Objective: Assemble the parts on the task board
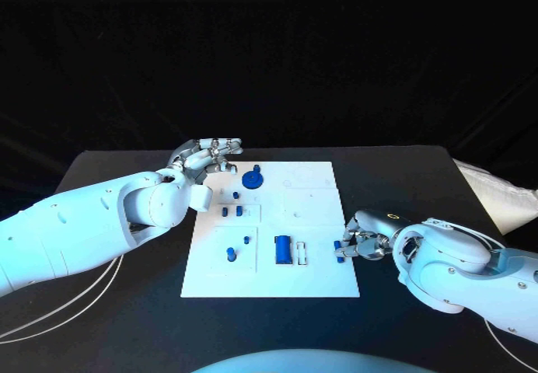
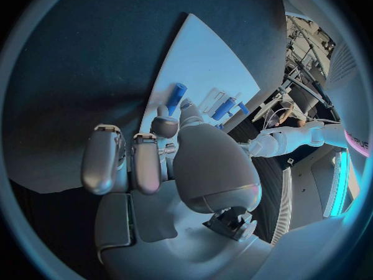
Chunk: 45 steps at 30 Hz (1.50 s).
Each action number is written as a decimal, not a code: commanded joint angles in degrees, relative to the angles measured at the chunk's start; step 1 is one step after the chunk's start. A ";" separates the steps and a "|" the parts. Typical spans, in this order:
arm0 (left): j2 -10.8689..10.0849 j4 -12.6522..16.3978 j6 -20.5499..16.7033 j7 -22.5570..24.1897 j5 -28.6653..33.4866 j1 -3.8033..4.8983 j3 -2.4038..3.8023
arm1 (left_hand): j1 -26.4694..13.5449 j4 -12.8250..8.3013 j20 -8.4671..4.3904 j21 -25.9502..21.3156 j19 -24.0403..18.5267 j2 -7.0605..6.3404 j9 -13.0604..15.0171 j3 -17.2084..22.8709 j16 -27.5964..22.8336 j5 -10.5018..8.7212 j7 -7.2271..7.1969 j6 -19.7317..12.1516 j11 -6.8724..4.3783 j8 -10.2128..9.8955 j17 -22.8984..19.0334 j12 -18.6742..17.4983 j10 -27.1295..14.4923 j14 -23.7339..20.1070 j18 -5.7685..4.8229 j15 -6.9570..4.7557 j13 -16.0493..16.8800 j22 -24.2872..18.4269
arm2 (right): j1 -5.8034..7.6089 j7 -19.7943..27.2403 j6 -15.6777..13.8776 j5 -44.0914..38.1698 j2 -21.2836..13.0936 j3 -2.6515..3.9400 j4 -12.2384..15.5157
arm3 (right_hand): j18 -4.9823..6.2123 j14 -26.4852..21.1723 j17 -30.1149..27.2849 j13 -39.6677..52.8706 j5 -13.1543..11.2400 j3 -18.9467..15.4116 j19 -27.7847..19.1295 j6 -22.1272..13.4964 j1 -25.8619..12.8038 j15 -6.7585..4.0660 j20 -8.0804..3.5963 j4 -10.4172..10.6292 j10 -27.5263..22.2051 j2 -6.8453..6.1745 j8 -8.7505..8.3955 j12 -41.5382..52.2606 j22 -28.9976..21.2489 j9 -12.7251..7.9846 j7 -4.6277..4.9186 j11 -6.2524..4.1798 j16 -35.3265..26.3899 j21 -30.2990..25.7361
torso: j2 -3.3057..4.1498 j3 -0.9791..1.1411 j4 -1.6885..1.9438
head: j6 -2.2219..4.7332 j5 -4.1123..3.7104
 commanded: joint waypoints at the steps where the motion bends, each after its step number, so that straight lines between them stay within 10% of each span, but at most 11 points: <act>1: 0.03 0.05 0.92 0.34 -0.24 -0.04 0.04 | 0.20 -0.37 -0.03 -0.38 0.48 0.25 -0.01 -0.05 0.21 0.27 -0.14 -0.38 -0.12 0.38 0.05 0.22 -0.08 -0.21 0.61 0.02 0.09 -0.07 | -0.32 -0.78 2.34 -4.60 0.57 -0.02 -0.33 | -0.11 2.82 -0.14 -0.07 -0.48 0.10 -0.56 0.02 0.07 0.17 0.04 0.23 -0.44 -0.24 -0.34 -0.38 -0.10 0.11 0.35 -0.18 -0.41 -0.30 | -0.02 0.01 0.02 | -0.04 0.02; 15: 0.09 -0.01 0.95 0.32 -0.24 -0.10 0.04 | 0.20 -0.37 -0.03 -0.38 0.48 0.25 -0.01 -0.05 0.21 0.27 -0.14 -0.38 -0.12 0.38 0.05 0.22 -0.08 -0.21 0.61 0.02 0.09 -0.07 | -0.92 -1.14 5.23 -8.62 3.26 -0.18 -2.65 | -0.01 2.71 -0.57 -0.20 -2.89 1.58 -0.83 -0.09 4.52 0.09 -0.02 -2.11 -0.97 -0.14 -0.75 -1.19 -0.49 0.45 0.32 -0.27 -0.83 -0.64 | -0.03 -0.01 0.05 | -0.14 0.19; 21: 0.11 -0.03 0.96 0.33 -0.24 -0.10 0.04 | 0.20 -0.37 -0.03 -0.38 0.48 0.25 -0.01 -0.05 0.21 0.27 -0.14 -0.38 -0.12 0.38 0.05 0.22 -0.08 -0.21 0.61 0.02 0.09 -0.07 | -1.00 -1.29 8.13 -10.51 3.96 -0.29 -3.06 | -0.04 2.73 -0.38 -0.49 -7.77 5.01 -0.84 -0.03 9.71 -0.01 -0.20 -5.19 -1.51 0.72 -1.17 -2.11 -0.40 0.54 0.30 -0.38 -0.82 -0.68 | -0.06 0.02 -0.04 | -0.16 0.25; 29: 0.10 0.01 0.94 0.32 -0.24 -0.10 0.04 | 0.20 -0.37 -0.03 -0.38 0.48 0.25 -0.01 -0.05 0.21 0.27 -0.14 -0.38 -0.12 0.38 0.05 0.22 -0.08 -0.21 0.61 0.02 0.09 -0.07 | -1.13 -1.50 11.24 -11.12 4.41 -0.44 -3.51 | -0.08 2.73 -0.40 -0.57 -6.32 8.29 -0.76 0.34 11.60 -0.08 -0.17 -6.59 -1.60 1.48 -1.53 -2.63 -0.19 0.56 0.20 -0.47 -0.92 -0.62 | -0.01 -0.04 0.08 | -0.04 -0.04; 37: 0.07 0.06 0.94 0.31 -0.24 -0.10 0.04 | 0.20 -0.38 -0.04 -0.39 0.48 0.25 -0.02 -0.06 0.21 0.27 -0.14 -0.39 -0.12 0.40 0.04 0.28 -0.09 -0.21 0.61 0.02 0.11 -0.08 | -1.16 -1.47 5.39 -3.42 3.93 -0.46 -2.98 | -0.16 2.88 0.11 0.16 -3.58 12.16 -0.46 0.22 8.04 -0.06 -0.20 -4.47 -0.59 2.20 -2.12 -2.01 0.27 0.64 0.16 -0.57 -0.66 -0.36 | -0.02 0.01 0.03 | 0.01 0.18; 45: 0.17 -0.04 0.89 0.26 -0.24 -0.10 0.04 | 0.16 -0.40 -0.05 -0.42 0.50 0.25 -0.03 -0.12 0.24 0.26 -0.13 -0.46 -0.12 0.45 0.04 0.46 -0.18 -0.22 0.62 0.00 0.17 -0.09 | -1.02 0.73 -1.84 10.64 3.42 -0.45 -1.91 | -0.26 3.06 0.92 1.49 0.22 18.23 -0.18 0.61 4.09 -0.17 -0.32 -1.66 0.28 0.31 -2.49 -0.87 0.93 0.95 -0.04 -0.74 -0.16 0.04 | -0.05 -0.09 0.09 | 0.10 -0.23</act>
